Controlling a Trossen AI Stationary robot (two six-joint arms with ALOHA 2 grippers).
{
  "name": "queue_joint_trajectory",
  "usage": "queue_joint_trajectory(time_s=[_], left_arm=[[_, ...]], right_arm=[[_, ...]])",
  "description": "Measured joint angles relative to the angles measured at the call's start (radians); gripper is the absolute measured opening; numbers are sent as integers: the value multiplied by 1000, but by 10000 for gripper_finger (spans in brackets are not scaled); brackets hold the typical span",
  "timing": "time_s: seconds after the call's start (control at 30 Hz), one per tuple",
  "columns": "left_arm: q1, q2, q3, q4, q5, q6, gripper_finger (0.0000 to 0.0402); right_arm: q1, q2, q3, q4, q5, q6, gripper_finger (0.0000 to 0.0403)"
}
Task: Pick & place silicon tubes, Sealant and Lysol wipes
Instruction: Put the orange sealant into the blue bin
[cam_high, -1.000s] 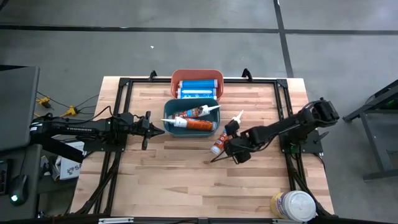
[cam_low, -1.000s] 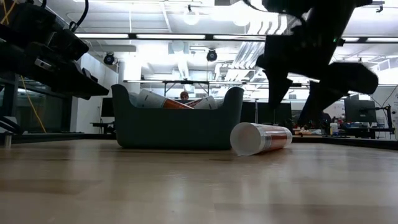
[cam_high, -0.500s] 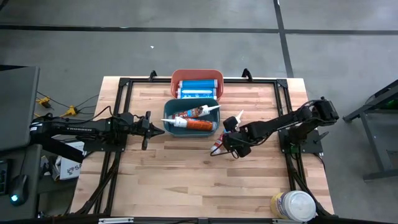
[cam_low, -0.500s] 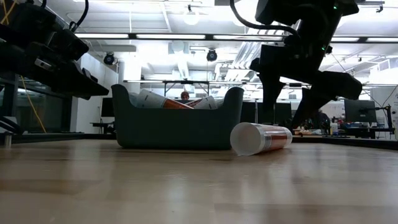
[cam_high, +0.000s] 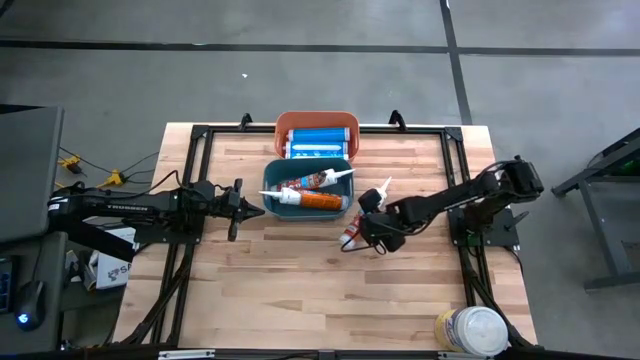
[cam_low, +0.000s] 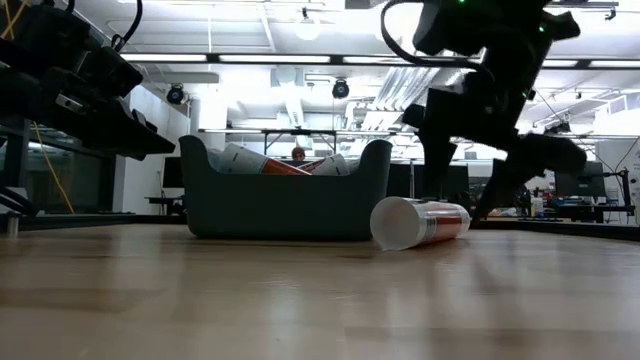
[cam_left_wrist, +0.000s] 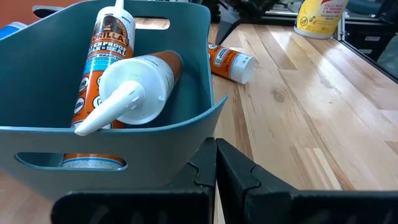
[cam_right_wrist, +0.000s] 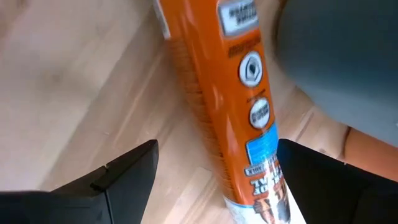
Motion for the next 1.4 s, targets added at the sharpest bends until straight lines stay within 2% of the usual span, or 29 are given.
queue_joint_trajectory(time_s=[0.33,0.6,0.8,1.23,1.4], left_arm=[[0,0,0,0,0,0,0],[0,0,0,0,0,0,0],[0,0,0,0,0,0,0],[0,0,0,0,0,0,0],[0,0,0,0,0,0,0]], right_arm=[[0,0,-72,113,121,-112,323],[-34,0,-79,133,112,-119,324],[-74,0,-79,160,43,-119,323],[-126,44,-78,194,-190,-44,323],[-117,62,-75,194,-207,30,323]])
